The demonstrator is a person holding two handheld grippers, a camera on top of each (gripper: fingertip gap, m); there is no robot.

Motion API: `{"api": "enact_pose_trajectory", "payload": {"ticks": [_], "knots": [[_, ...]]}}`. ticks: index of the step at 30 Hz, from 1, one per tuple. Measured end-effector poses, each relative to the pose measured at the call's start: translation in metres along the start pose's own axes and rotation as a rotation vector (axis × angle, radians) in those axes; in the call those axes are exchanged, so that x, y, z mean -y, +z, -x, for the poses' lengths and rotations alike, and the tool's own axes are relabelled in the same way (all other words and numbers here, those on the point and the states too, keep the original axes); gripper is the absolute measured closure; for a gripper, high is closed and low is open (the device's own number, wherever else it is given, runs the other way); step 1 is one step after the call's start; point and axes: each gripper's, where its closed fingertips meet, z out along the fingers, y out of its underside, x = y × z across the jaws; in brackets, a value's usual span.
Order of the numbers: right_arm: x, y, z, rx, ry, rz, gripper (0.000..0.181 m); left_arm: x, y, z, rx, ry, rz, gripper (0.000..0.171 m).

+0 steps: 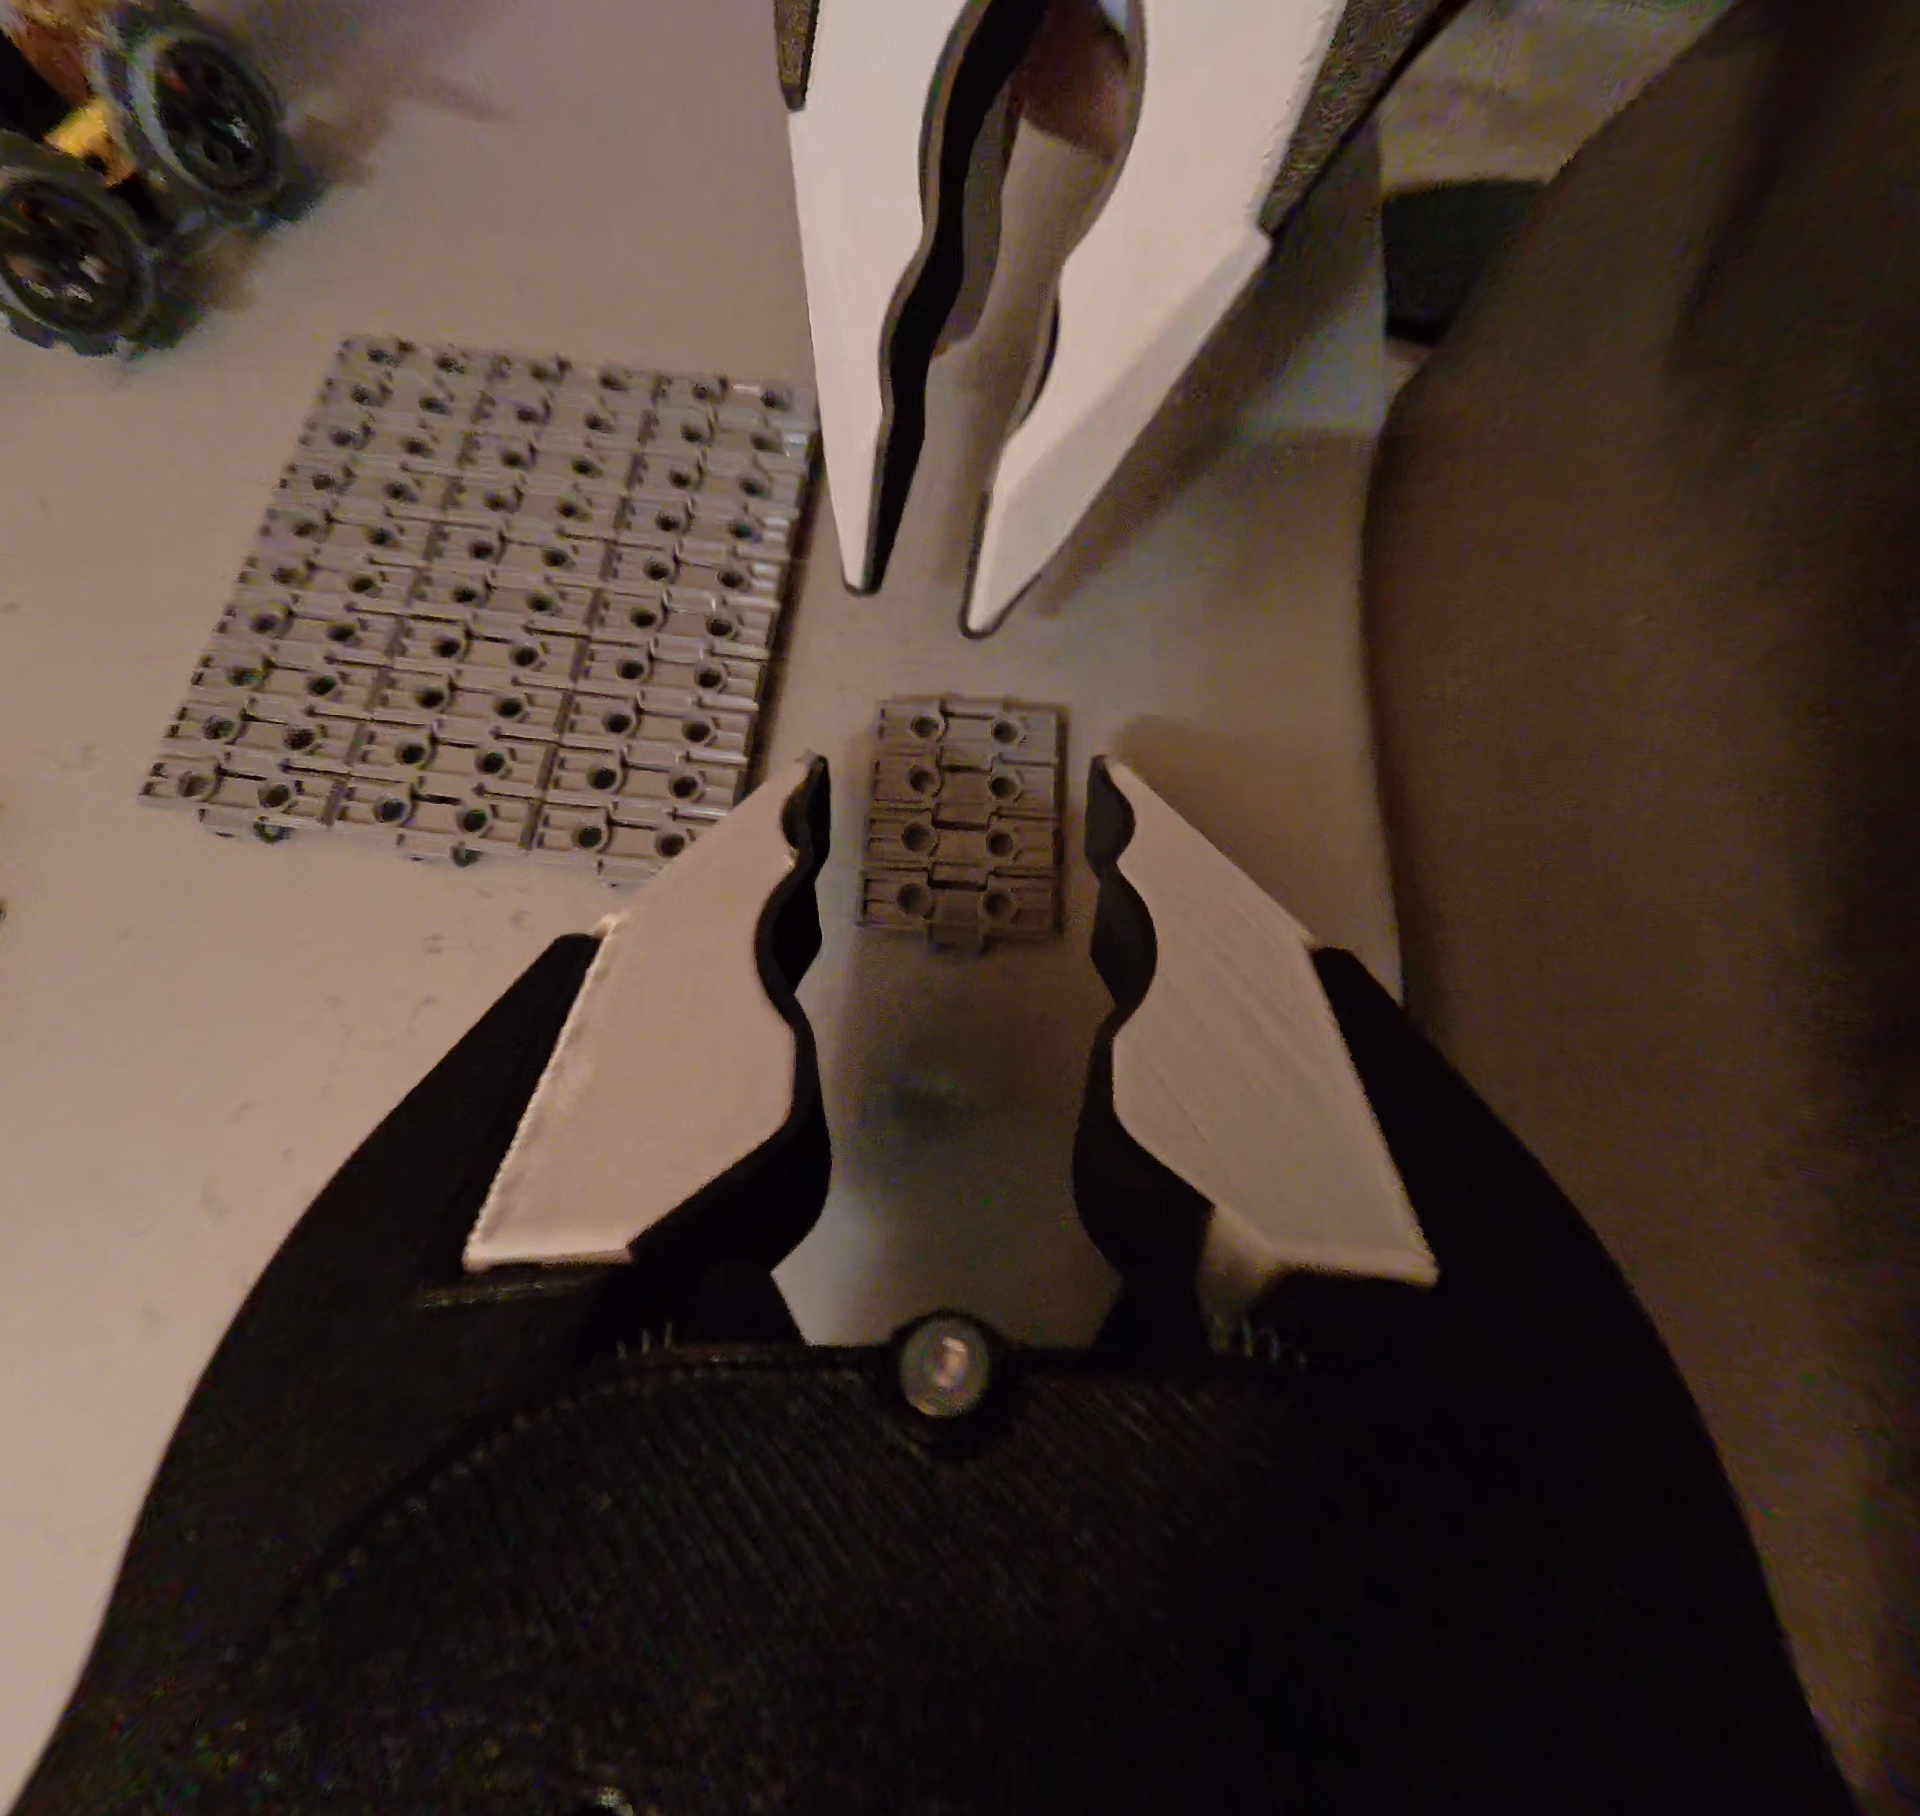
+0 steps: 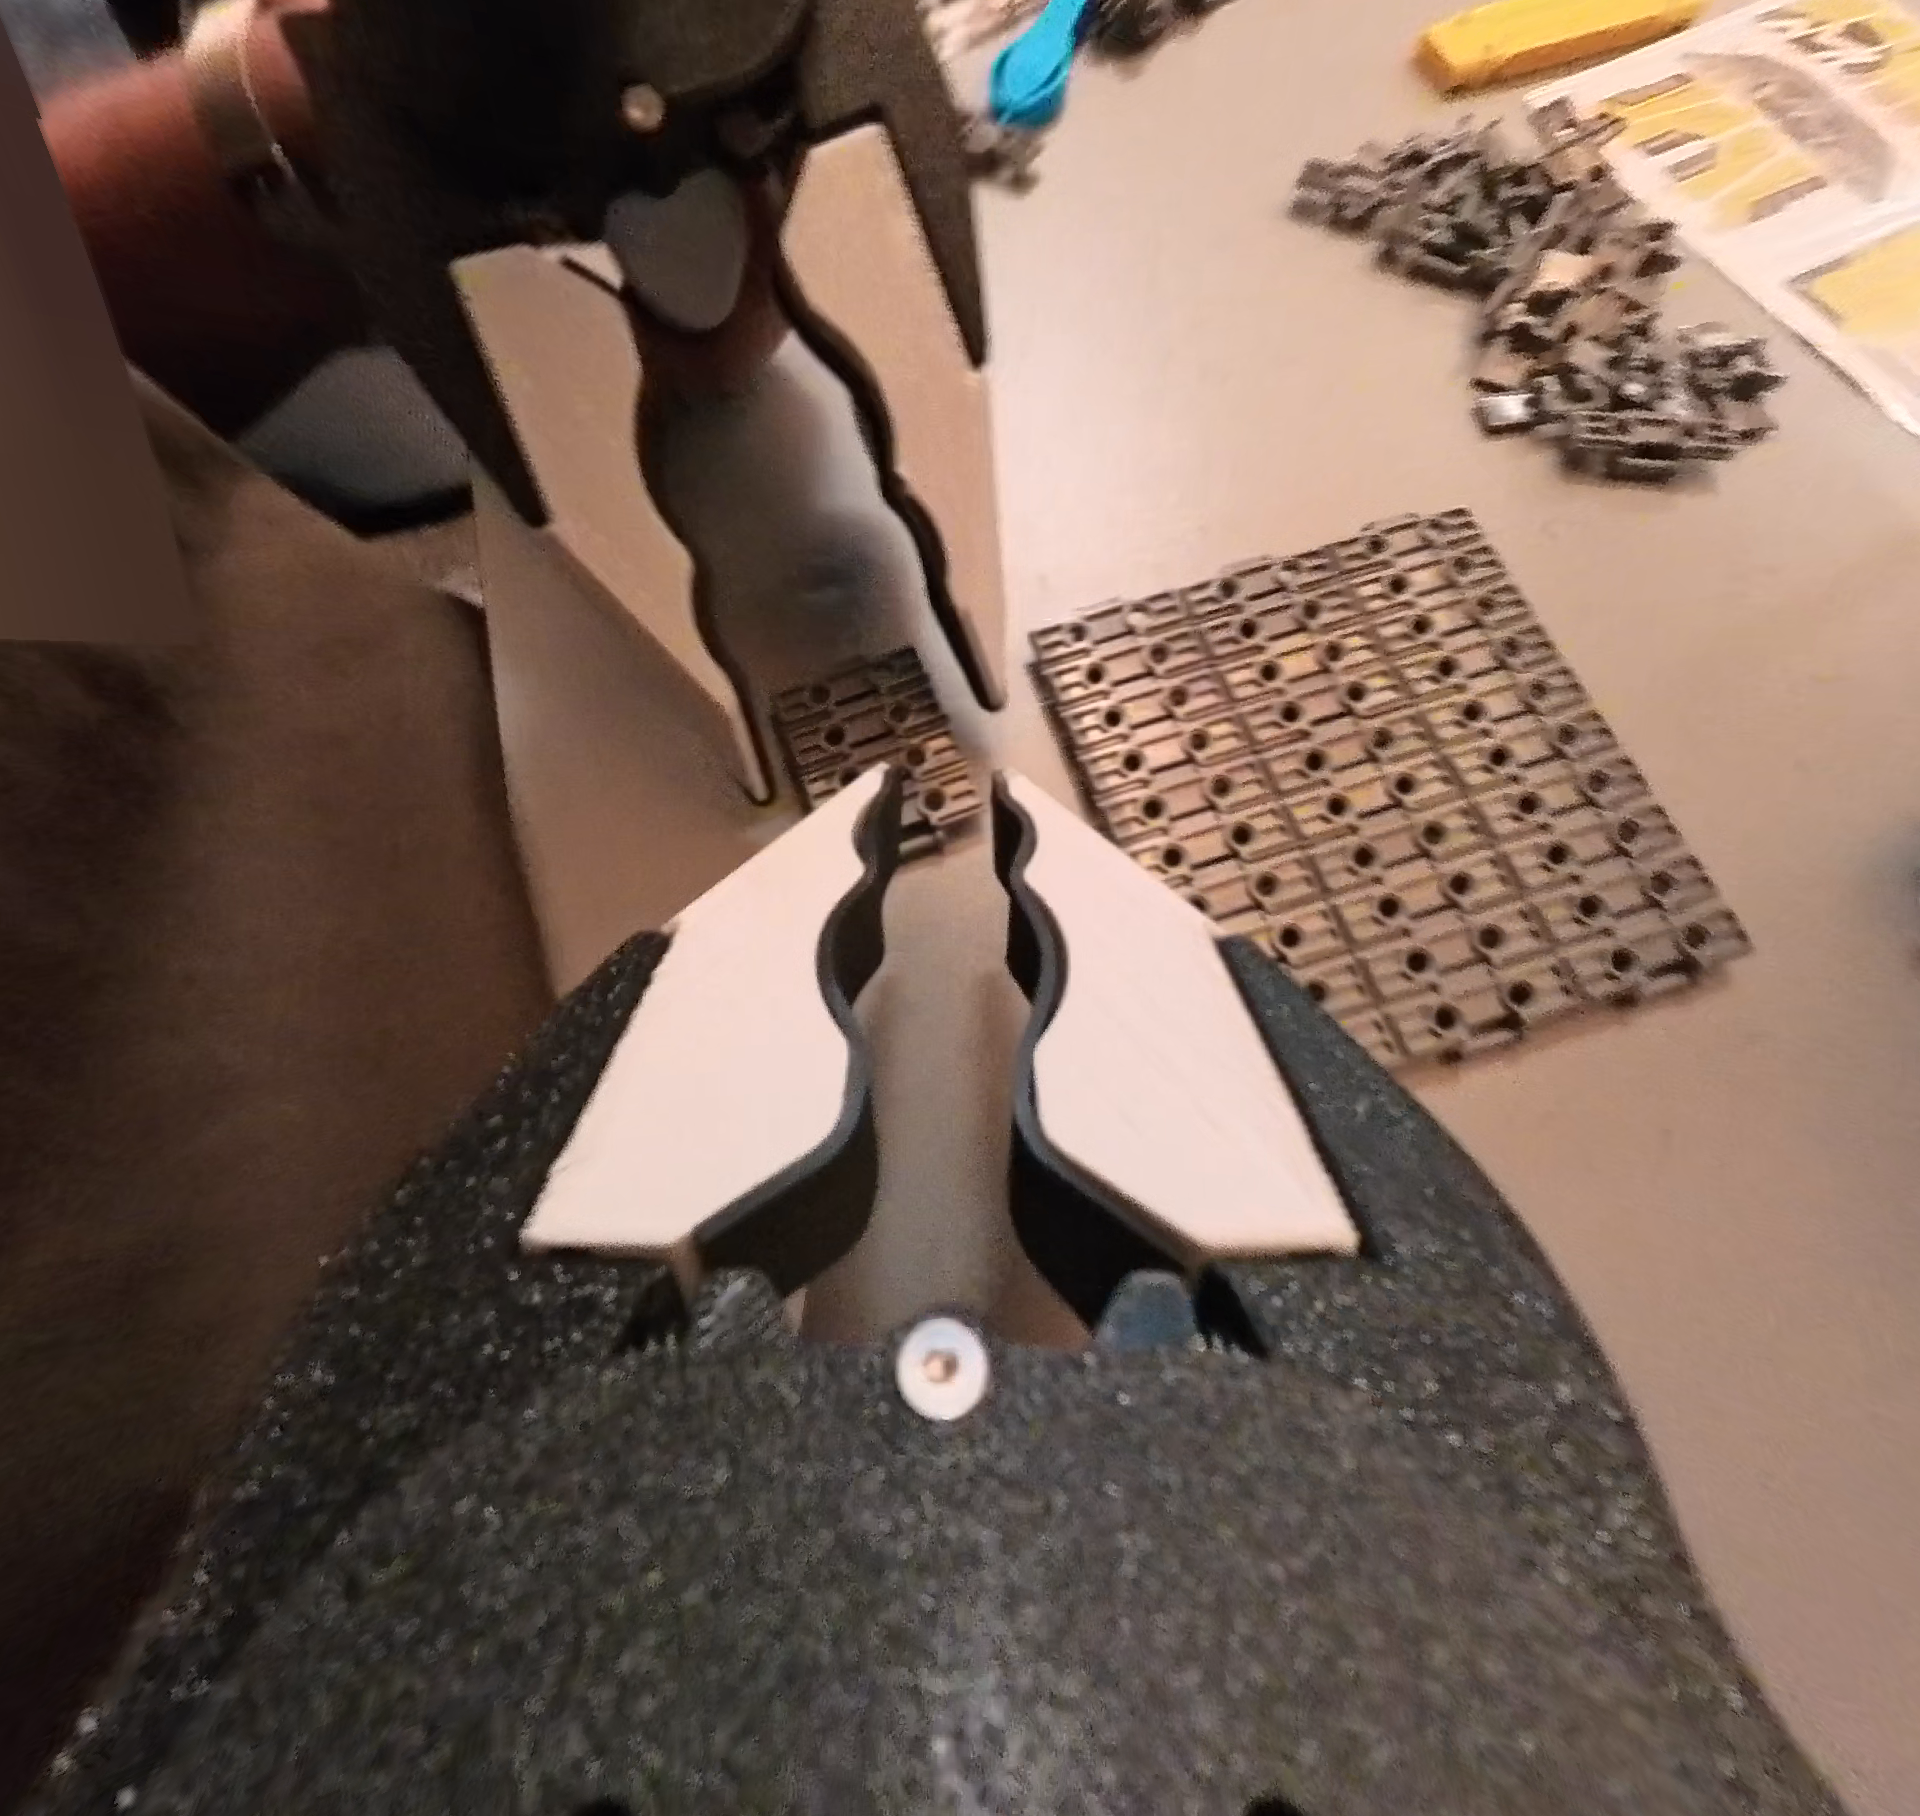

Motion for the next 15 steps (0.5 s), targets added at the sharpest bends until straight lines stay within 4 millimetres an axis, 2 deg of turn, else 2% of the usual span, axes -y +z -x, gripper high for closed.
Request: {"api": "enact_pose_trajectory", "payload": {"ticks": [2, 4, 7, 8, 9, 10, 11, 15], "knots": [[0.003, -0.008, -0.008, -0.028, 0.031, -0.054, 0.164, 0.010, -0.011, 0.001, -0.001, -0.025, -0.073, 0.123], [0.005, -0.014, -0.016, -0.067, 0.036, -0.099, 0.160, 0.016, -0.024, 0.015, 0.056, -0.056, -0.113, 0.120], [0.009, -0.018, -0.021, -0.107, 0.032, -0.150, 0.157, 0.015, -0.050, 0.063, 0.277, -0.151, -0.111, 0.117], [0.011, -0.019, -0.021, -0.118, 0.024, -0.167, 0.155, 0.009, -0.059, 0.082, 0.360, -0.192, -0.086, 0.118], [0.013, -0.020, -0.021, -0.131, 0.010, -0.185, 0.155, 0.001, -0.067, 0.098, 0.428, -0.224, -0.045, 0.131], [0.015, -0.020, -0.020, -0.145, -0.009, -0.201, 0.154, -0.009, -0.074, 0.110, 0.480, -0.254, 0.004, 0.153], [0.017, -0.021, -0.020, -0.161, -0.030, -0.212, 0.153, -0.017, -0.079, 0.121, 0.523, -0.295, 0.043, 0.160], [0.019, -0.023, -0.018, -0.250, -0.125, -0.220, 0.152, -0.046, -0.096, 0.165, 0.678, -0.413, 0.137, 0.149]]}}
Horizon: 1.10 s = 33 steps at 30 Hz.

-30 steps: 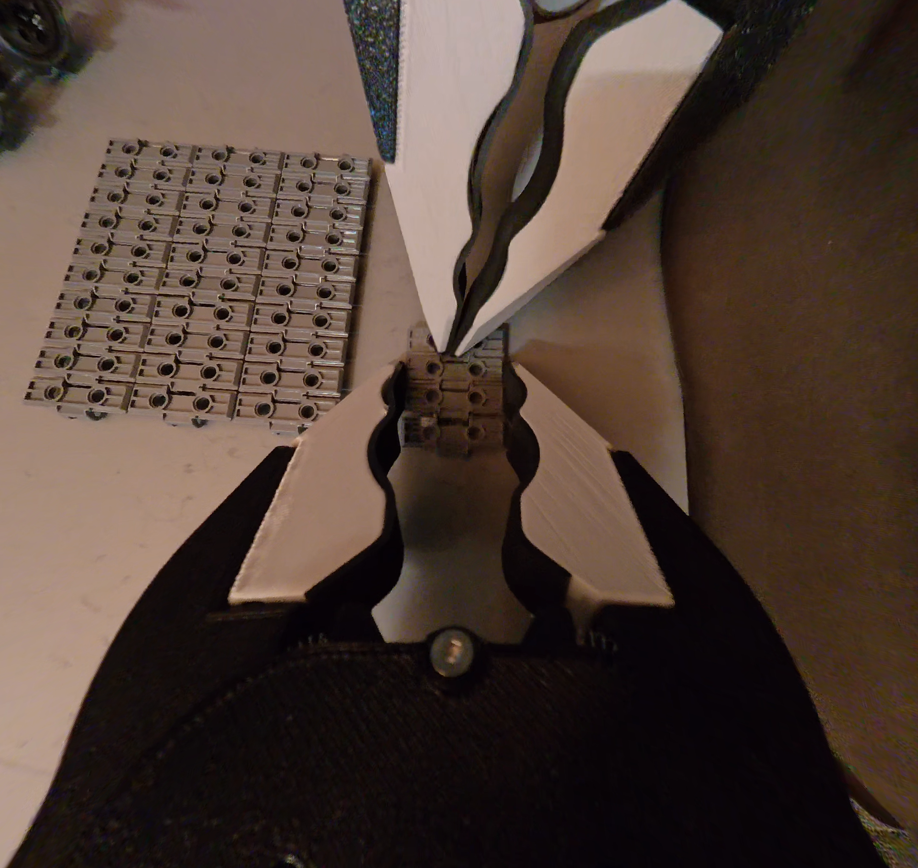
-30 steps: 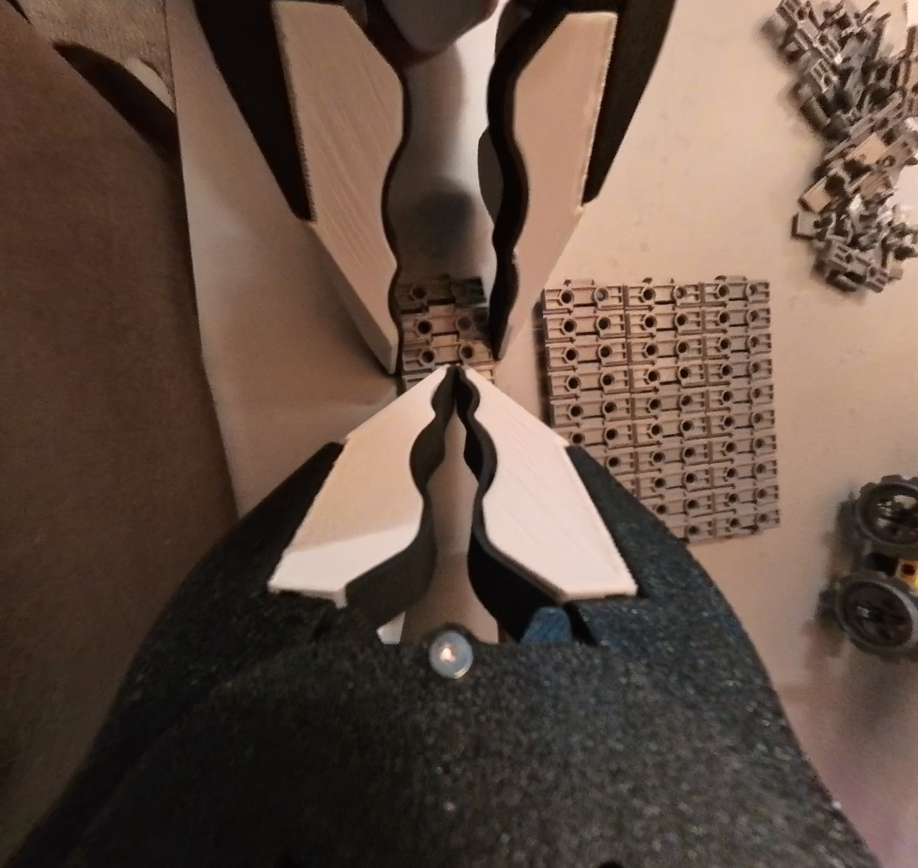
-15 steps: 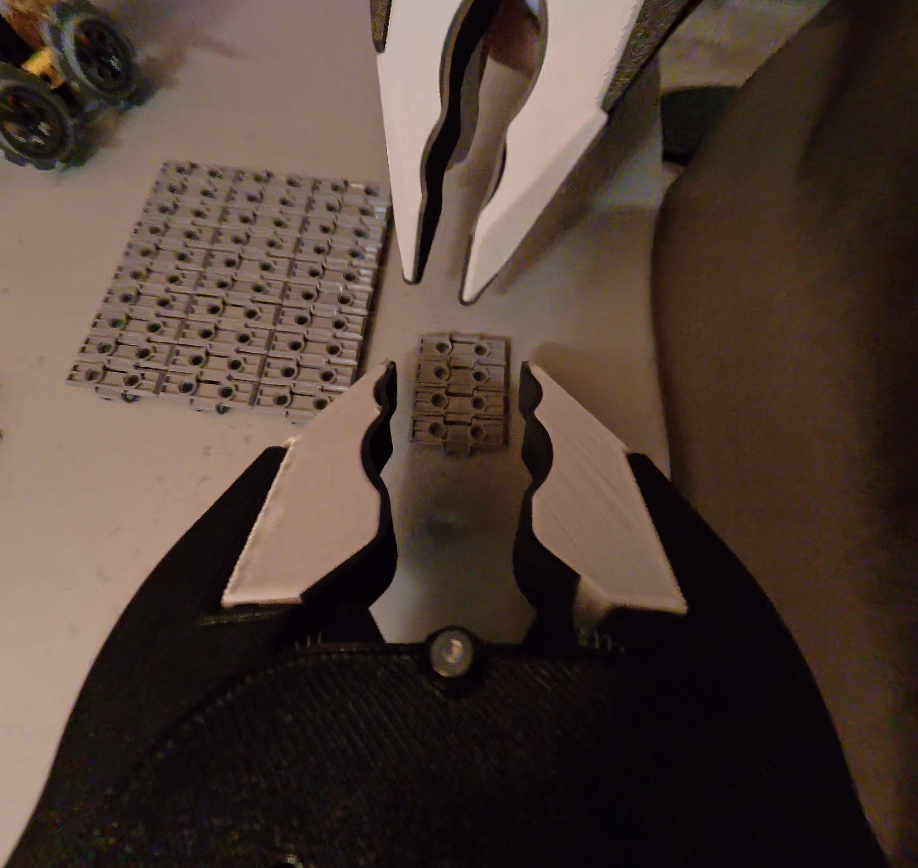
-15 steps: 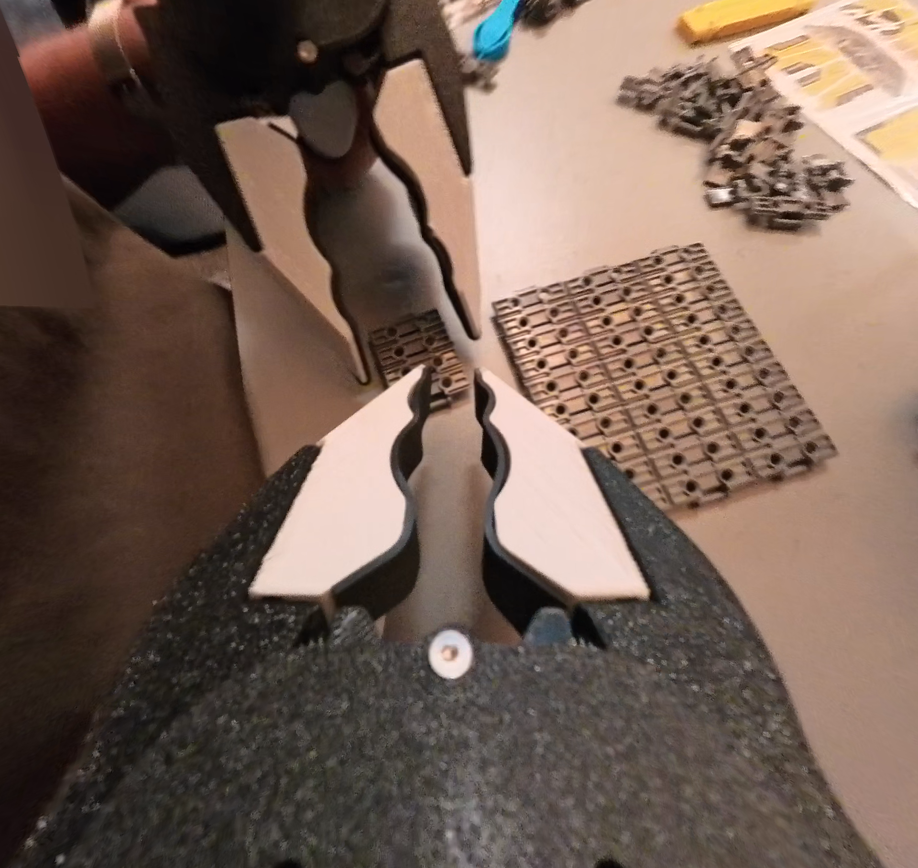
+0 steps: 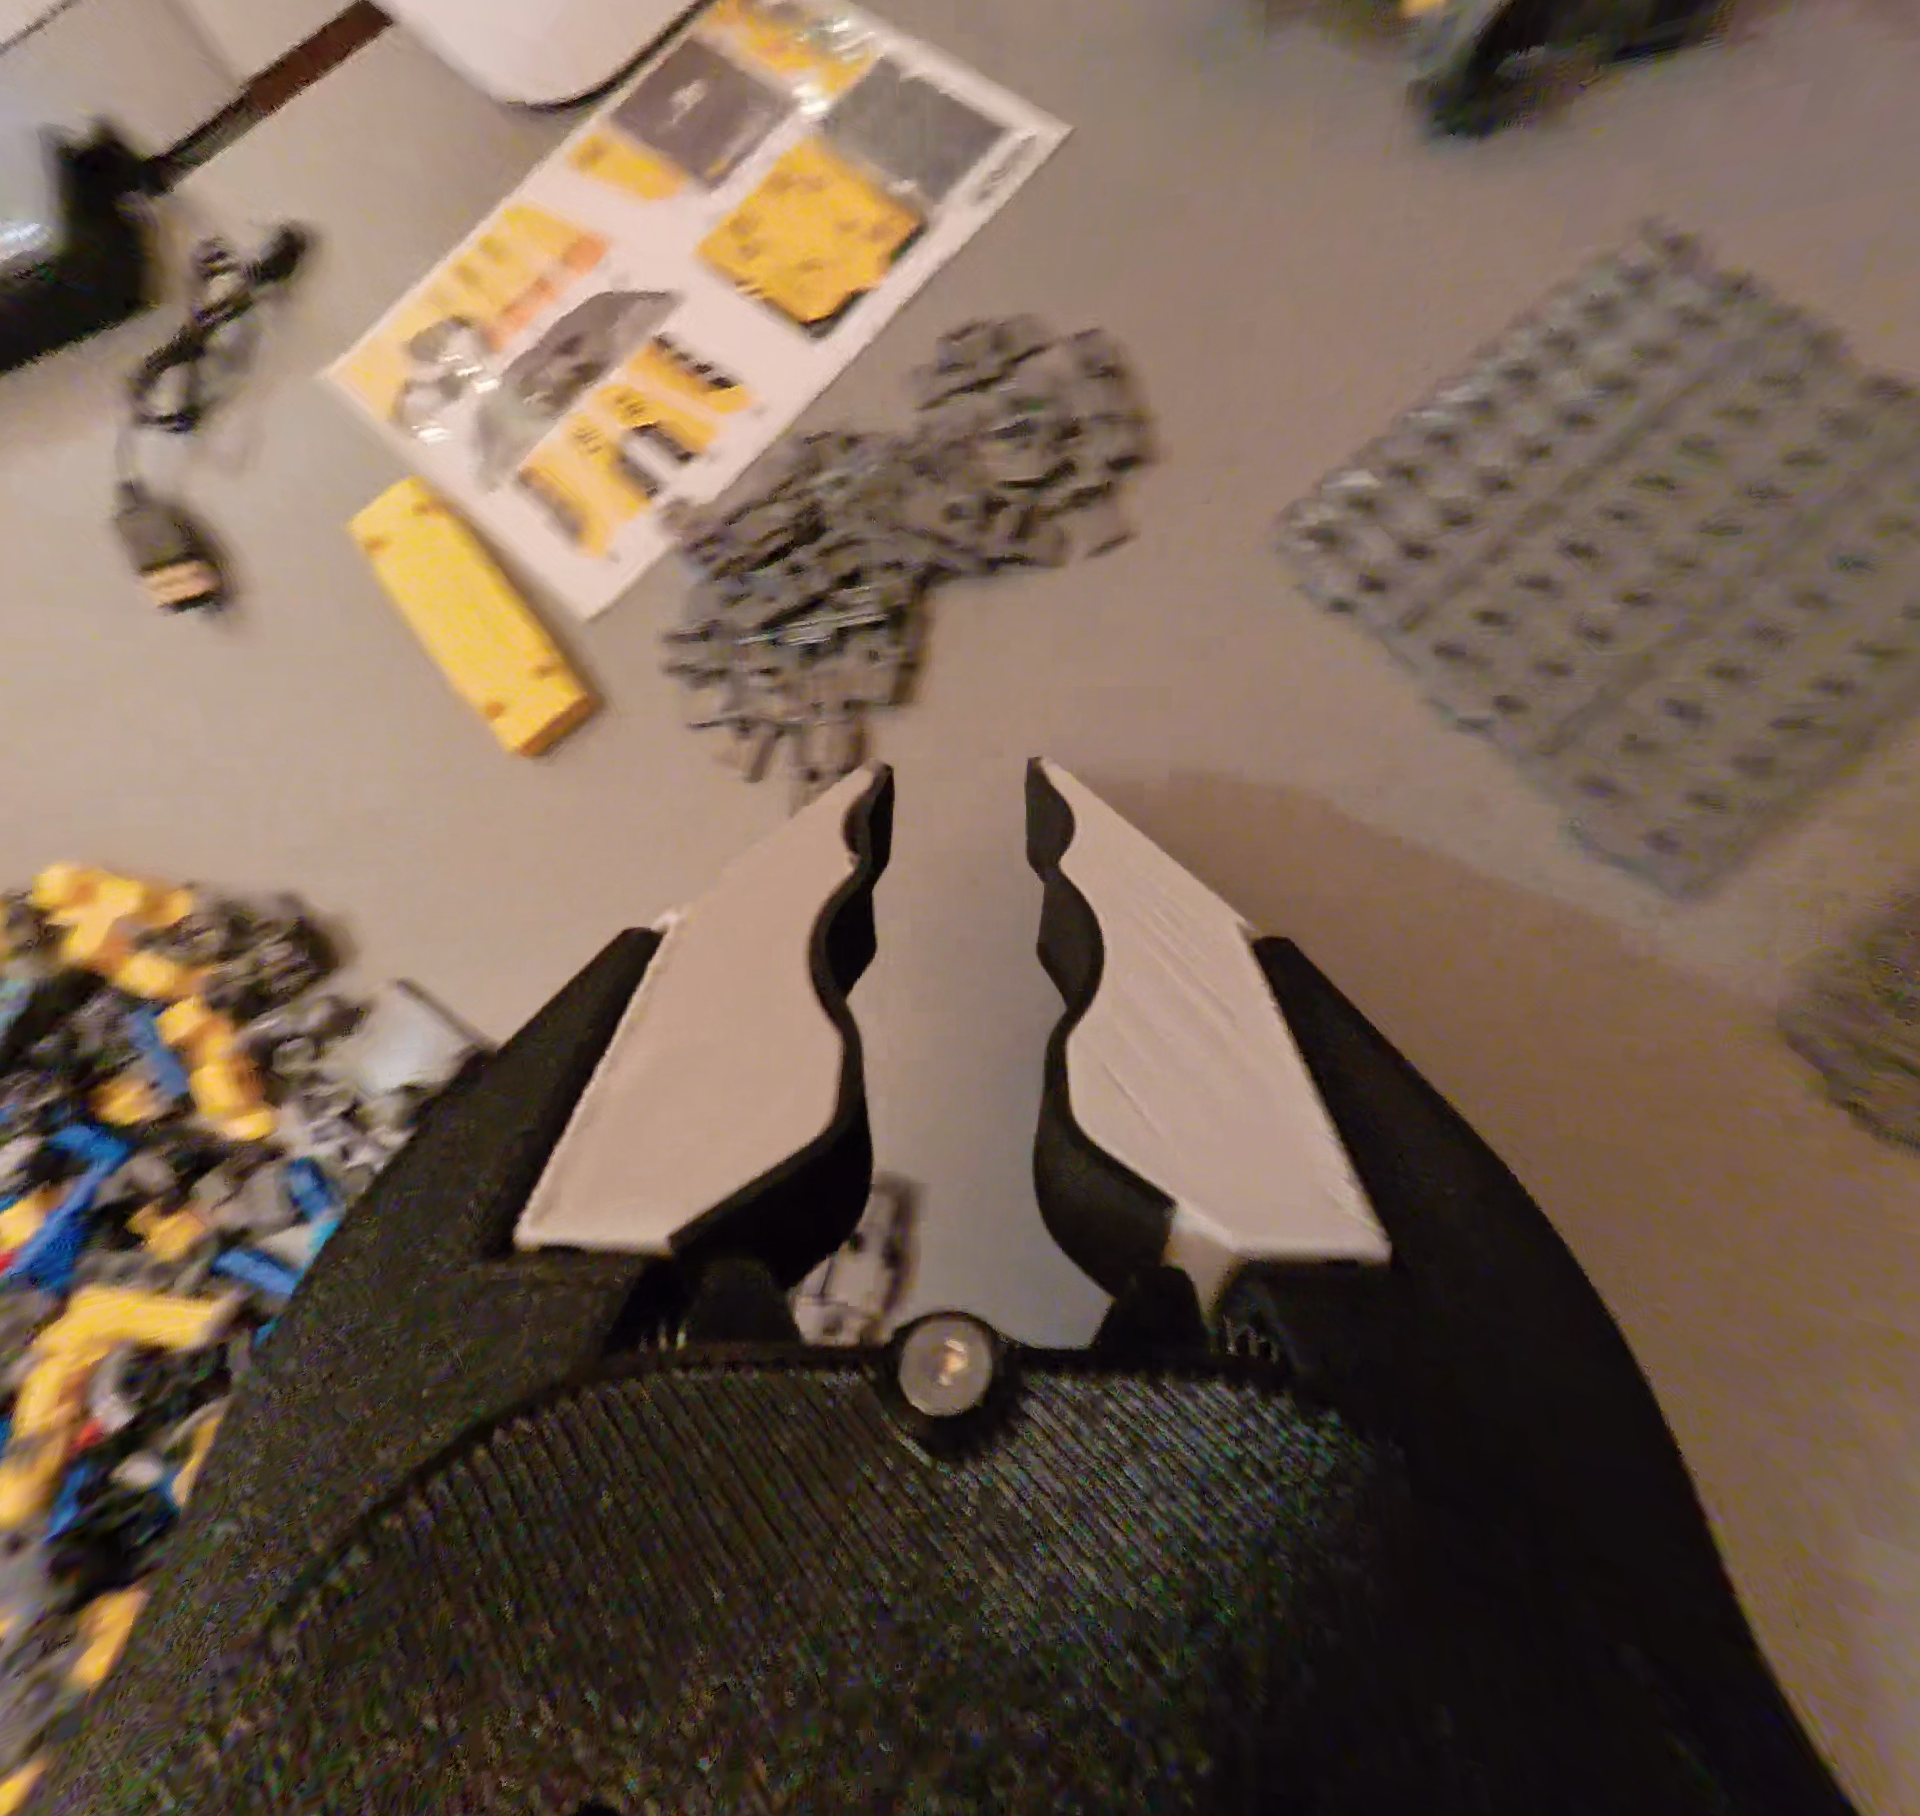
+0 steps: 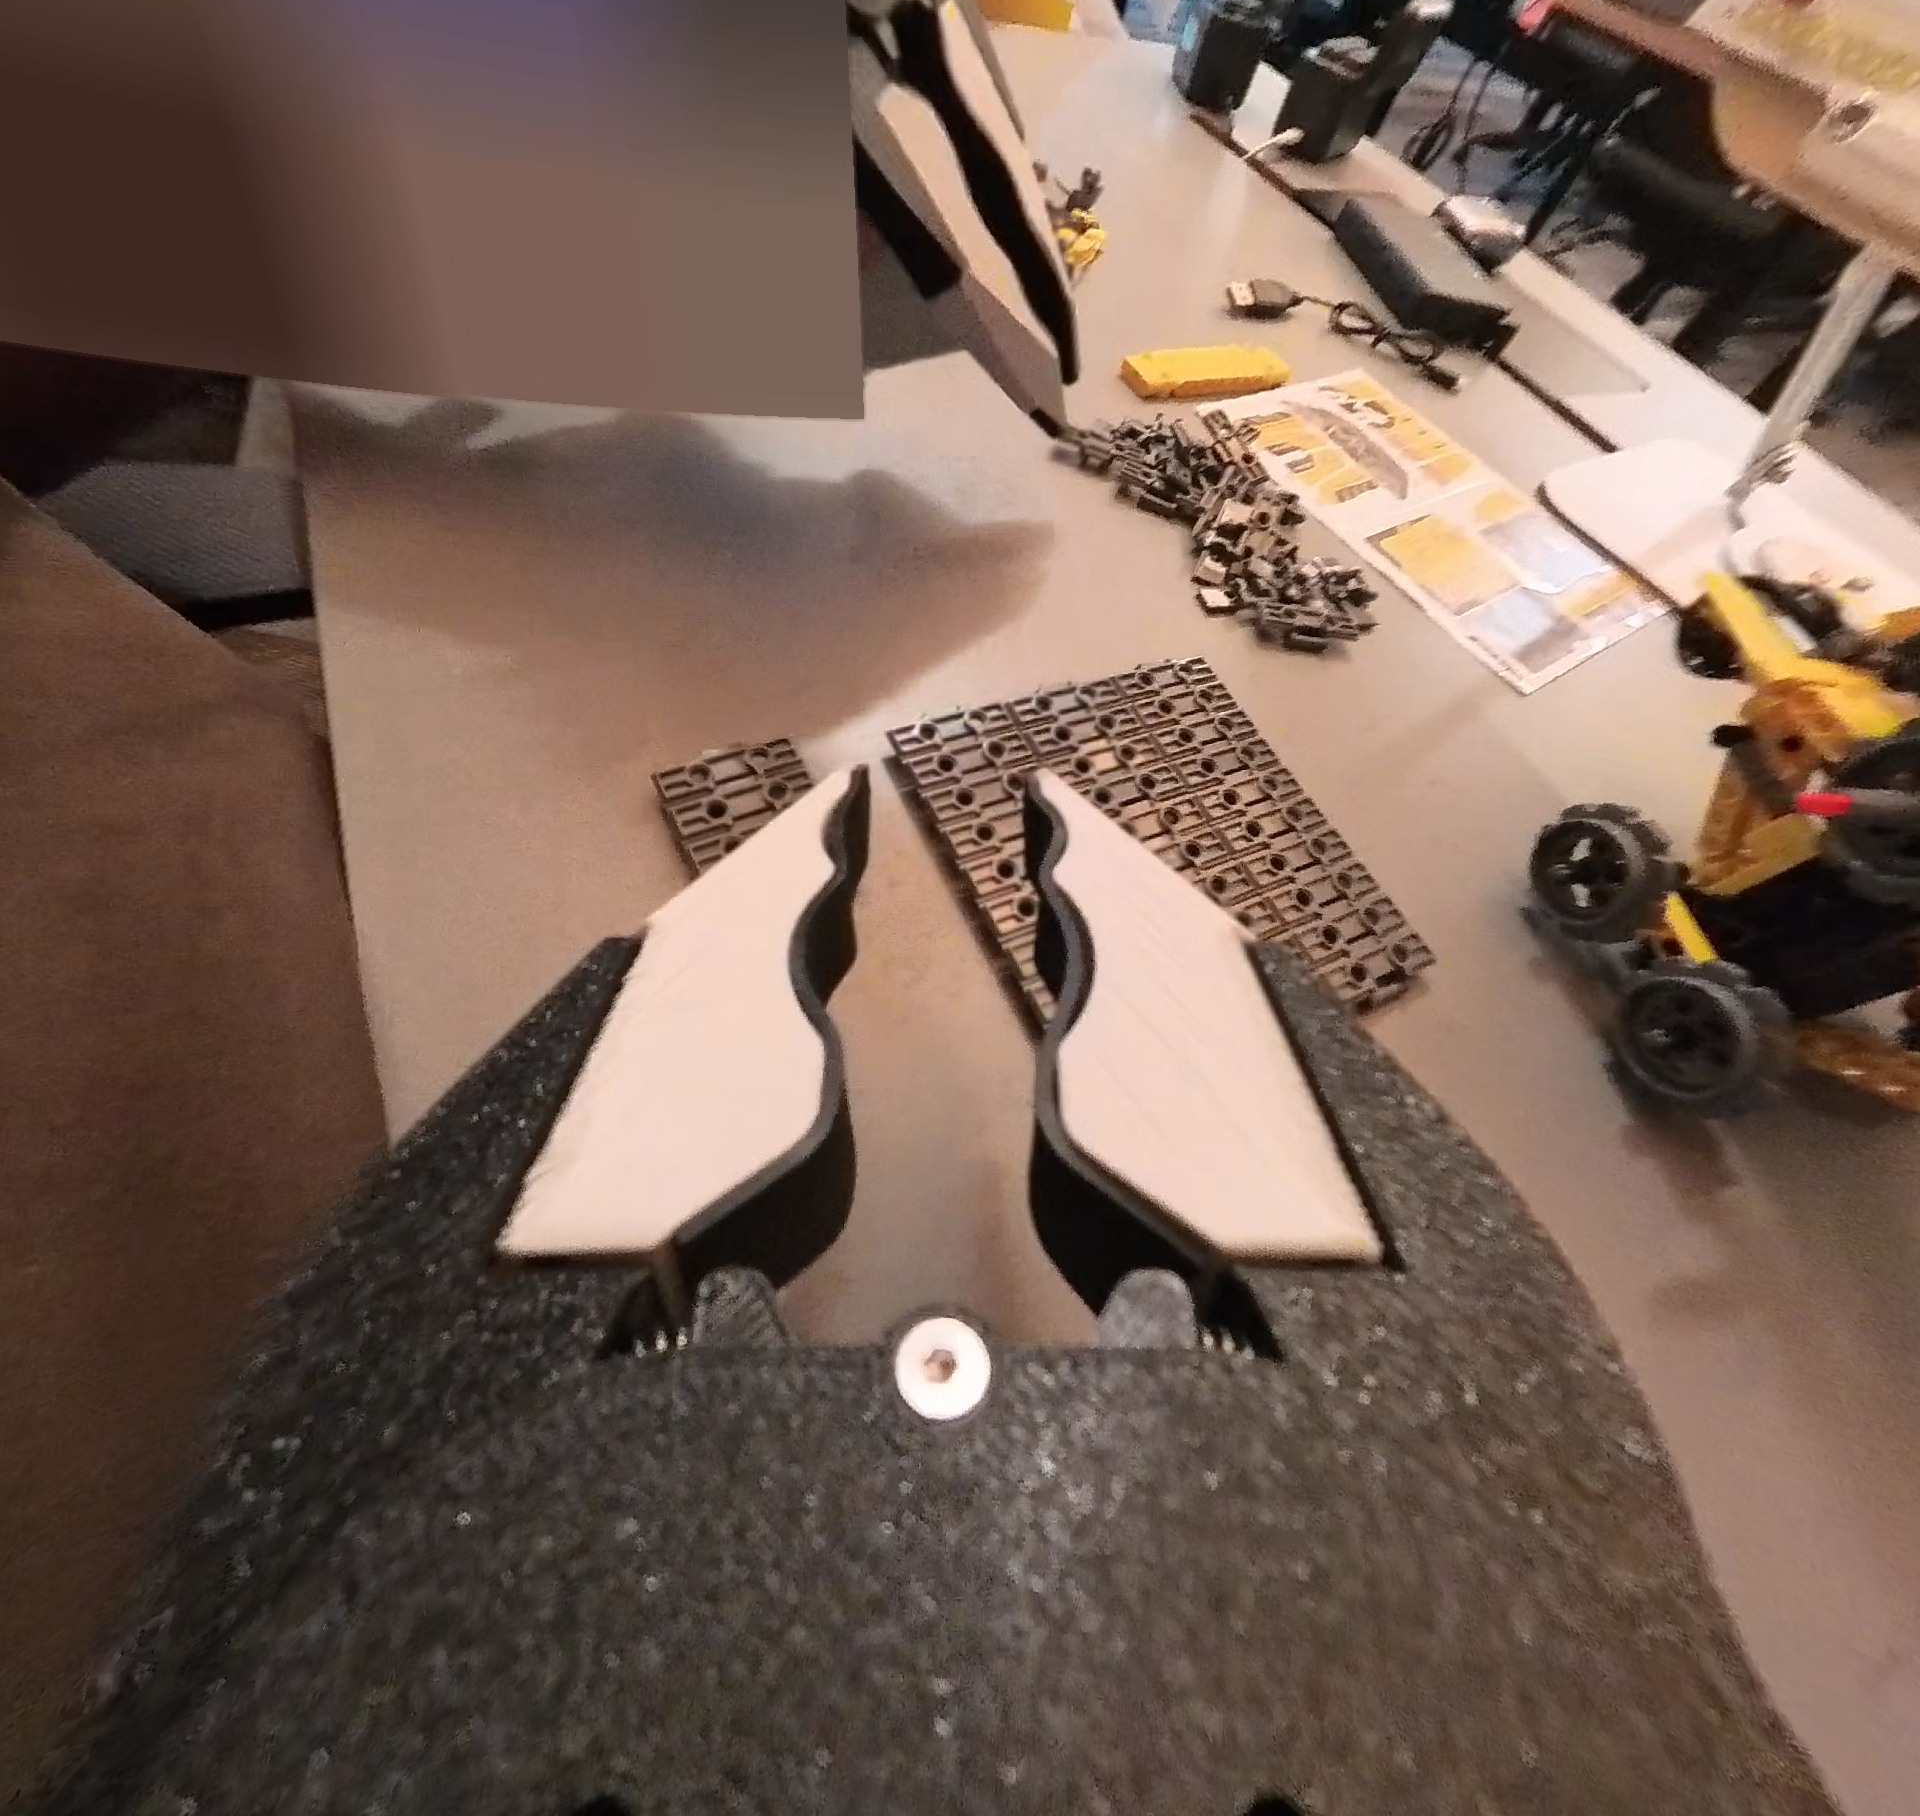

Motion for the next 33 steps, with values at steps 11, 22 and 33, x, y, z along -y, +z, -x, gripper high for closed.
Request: {"api": "enact_pose_trajectory", "payload": {"ticks": [11, 22, 33], "knots": [[-0.003, -0.013, -0.008, -0.087, 0.012, -0.047, 0.152, -0.024, 0.026, 0.029, 0.080, 0.000, 0.122, 0.163], [-0.005, -0.020, -0.029, -0.137, 0.122, -0.057, 0.151, 0.014, -0.041, -0.108, -0.404, 0.367, -0.136, 0.162], [-0.022, -0.038, -0.025, -0.156, 0.176, -0.003, 0.149, -0.017, -0.021, -0.228, -0.787, 0.778, -0.019, 0.163]]}}
